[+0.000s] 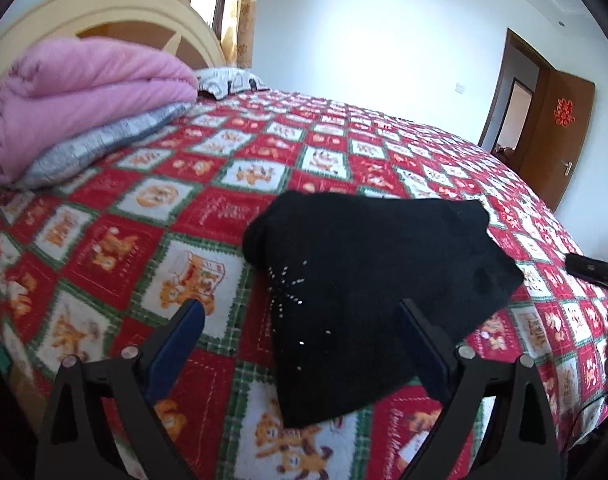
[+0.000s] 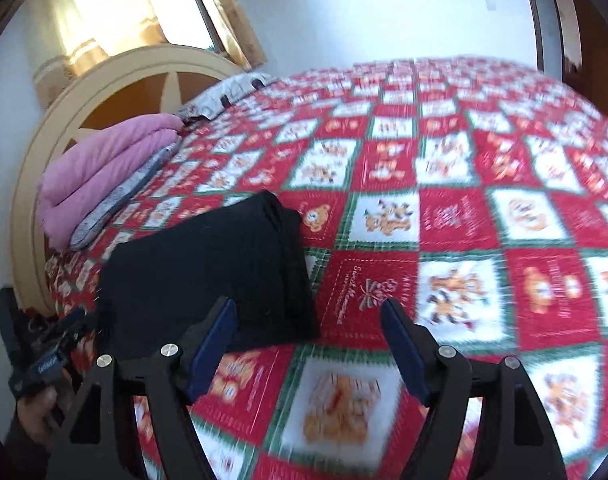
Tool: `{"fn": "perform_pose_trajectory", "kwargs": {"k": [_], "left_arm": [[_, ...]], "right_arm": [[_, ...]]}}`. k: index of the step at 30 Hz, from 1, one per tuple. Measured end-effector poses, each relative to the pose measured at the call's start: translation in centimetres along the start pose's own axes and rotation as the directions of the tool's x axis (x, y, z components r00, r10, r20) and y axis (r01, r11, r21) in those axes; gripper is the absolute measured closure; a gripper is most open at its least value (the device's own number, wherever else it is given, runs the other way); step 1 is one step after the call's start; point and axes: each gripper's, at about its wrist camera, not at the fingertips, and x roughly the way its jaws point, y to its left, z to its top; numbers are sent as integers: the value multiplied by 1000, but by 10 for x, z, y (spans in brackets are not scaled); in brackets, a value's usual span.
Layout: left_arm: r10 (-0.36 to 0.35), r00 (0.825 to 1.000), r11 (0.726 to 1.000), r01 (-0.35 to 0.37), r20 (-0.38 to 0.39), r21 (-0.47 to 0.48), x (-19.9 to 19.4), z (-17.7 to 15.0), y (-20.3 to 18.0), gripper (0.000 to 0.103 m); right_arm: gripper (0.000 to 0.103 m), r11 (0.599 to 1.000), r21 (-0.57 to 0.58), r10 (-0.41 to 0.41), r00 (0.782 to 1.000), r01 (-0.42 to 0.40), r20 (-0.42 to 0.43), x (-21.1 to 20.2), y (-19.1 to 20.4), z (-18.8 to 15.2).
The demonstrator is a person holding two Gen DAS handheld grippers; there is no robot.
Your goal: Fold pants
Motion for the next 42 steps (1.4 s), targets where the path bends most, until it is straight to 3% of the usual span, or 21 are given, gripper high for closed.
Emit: {"fn": "perform_pose_trajectory", "kwargs": {"k": [3,7,12,19,42], "left_arm": [[19,999,1000,-19,26,20,-21,1,-8,6],[-12,998,1000,11,58,17,-55,-3,-20,3],[-18,997,998,13,76,67,-85,-7,-36,2],[-35,993,994,23,109,111,-107,-8,-53,0],[-40,993,993,27,113,118,-111,-14,-62,0]], "right_arm": [[27,998,-59,1,999,2,42,-46,12,-14],[27,989,-133,-43,993,58,107,-94,29,-36],[27,984,-163,-39,986,65,160,-132,43,-53],[27,982,-176,-35,983,67,181,-145,49,-56],[27,977,-202,-24,977,68,212,-158,63,-58]]}}
